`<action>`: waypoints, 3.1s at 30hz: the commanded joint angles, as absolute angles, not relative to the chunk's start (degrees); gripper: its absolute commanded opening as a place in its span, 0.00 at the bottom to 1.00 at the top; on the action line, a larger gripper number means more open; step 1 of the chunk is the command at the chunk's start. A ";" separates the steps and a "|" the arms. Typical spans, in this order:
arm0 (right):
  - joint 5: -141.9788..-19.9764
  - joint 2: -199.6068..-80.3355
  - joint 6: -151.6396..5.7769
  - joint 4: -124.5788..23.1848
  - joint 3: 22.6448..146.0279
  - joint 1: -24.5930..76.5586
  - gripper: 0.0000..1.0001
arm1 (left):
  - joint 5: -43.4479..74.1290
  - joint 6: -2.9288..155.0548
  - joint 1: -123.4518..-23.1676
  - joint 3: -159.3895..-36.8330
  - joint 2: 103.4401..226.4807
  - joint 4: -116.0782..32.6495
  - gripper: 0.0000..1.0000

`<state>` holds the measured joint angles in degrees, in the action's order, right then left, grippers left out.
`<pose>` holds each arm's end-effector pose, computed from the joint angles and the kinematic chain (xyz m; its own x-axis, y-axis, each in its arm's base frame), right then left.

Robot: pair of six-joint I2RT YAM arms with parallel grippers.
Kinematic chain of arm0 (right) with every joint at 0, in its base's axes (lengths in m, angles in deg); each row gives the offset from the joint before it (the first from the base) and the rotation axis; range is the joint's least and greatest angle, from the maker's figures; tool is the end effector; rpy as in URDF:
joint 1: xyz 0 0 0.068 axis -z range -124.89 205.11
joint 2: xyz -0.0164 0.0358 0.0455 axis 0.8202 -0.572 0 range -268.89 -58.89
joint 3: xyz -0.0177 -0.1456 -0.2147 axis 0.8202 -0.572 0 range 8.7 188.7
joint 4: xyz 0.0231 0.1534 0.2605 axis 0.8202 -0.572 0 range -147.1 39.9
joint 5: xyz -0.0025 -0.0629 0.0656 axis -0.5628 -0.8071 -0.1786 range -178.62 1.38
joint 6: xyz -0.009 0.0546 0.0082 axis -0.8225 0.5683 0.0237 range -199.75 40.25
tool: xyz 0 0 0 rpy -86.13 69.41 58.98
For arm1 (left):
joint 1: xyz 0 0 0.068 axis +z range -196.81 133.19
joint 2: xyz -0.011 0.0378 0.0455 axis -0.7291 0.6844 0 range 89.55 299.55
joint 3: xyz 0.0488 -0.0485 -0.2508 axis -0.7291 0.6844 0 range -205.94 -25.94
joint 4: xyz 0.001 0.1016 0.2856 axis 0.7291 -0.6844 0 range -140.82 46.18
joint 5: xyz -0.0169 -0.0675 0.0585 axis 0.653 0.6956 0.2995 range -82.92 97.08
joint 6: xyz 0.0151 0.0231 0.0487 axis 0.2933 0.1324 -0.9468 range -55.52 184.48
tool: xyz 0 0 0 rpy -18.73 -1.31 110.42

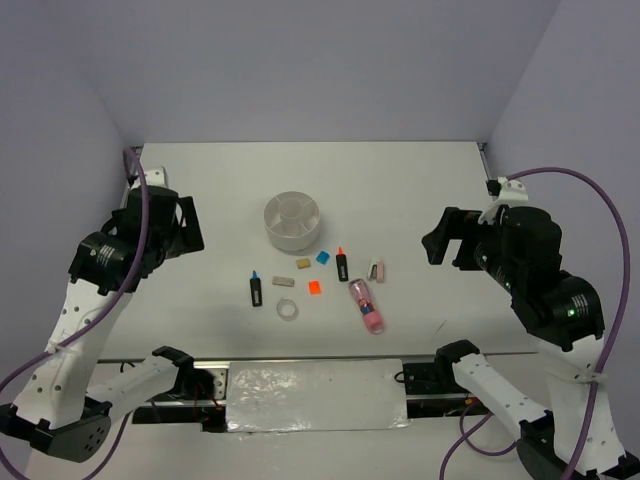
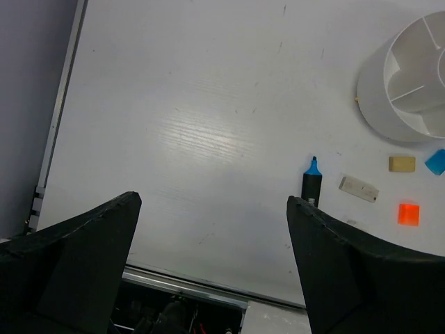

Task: Sort the stationery into containers
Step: Pick up the stationery from the center of the board, then place the stationery in the storage box.

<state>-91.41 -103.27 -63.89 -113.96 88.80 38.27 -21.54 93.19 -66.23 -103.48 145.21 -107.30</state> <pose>0.1343 0.0387 0.4533 -0.5021 0.1332 -0.8545 -0.1154 0.9689 0.2188 0.1996 -0.0507 0.4123 -0.5272 -0.2613 -0.8086 -0.3411 0.9366 -0.0803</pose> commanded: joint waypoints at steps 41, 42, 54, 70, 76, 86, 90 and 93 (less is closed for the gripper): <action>-95.21 -134.82 -54.17 -83.85 50.54 10.90 0.70 | -5.58 91.55 -67.73 -102.93 147.82 -103.85 0.99; -95.04 -135.35 -54.17 -83.85 50.54 10.47 0.67 | -5.49 91.55 -67.73 -103.20 147.91 -103.93 0.99; -89.07 -129.31 -56.71 -89.55 57.80 7.83 0.10 | 5.65 88.92 -69.57 -105.48 148.97 -99.39 0.99; -54.69 -120.94 -71.05 -103.01 86.57 7.56 0.00 | 56.99 110.45 -72.47 -95.37 150.02 -55.33 0.99; -55.40 -122.26 -70.43 -102.66 89.21 7.56 0.00 | 60.07 109.04 -72.74 -95.99 152.13 -59.99 0.99; -56.45 -127.52 -72.89 -104.24 94.65 7.30 0.00 | 61.75 110.54 -75.98 -93.97 151.43 -59.19 0.99; -55.13 -129.46 -73.85 -104.68 97.73 7.03 0.00 | 60.17 107.20 -76.78 -94.67 152.31 -63.67 0.99; -54.61 -130.43 -74.56 -104.77 98.88 6.94 0.00 | 60.60 107.20 -76.87 -93.97 152.57 -64.30 0.95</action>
